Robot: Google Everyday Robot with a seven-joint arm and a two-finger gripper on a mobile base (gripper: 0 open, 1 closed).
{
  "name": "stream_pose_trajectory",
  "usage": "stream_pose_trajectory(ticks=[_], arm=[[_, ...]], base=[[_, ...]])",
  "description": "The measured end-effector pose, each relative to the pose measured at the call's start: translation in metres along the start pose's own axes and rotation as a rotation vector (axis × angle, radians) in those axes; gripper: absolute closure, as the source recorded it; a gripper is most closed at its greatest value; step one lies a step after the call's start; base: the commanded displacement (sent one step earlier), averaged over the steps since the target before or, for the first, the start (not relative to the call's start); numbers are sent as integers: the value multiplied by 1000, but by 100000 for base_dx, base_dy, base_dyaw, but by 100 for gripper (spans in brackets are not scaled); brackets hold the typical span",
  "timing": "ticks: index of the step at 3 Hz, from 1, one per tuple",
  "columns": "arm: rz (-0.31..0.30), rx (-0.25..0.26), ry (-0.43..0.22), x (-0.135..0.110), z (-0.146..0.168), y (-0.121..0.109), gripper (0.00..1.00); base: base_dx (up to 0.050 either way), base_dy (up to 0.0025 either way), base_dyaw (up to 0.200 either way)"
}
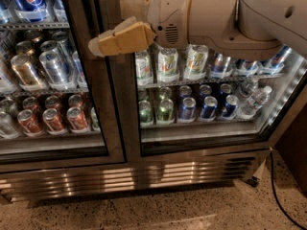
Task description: Open right fridge door
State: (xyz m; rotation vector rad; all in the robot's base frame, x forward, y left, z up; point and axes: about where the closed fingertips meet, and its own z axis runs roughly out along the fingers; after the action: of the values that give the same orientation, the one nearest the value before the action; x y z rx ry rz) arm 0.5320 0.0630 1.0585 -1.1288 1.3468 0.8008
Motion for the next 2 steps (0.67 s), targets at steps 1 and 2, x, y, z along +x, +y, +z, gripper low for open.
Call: stream_pose_trajectory(ticks=[1,2], arm=[[5,27,19,4,-11,0,9],[1,57,44,2,-22,3,9]], base=[[0,0,0],[0,0,0]])
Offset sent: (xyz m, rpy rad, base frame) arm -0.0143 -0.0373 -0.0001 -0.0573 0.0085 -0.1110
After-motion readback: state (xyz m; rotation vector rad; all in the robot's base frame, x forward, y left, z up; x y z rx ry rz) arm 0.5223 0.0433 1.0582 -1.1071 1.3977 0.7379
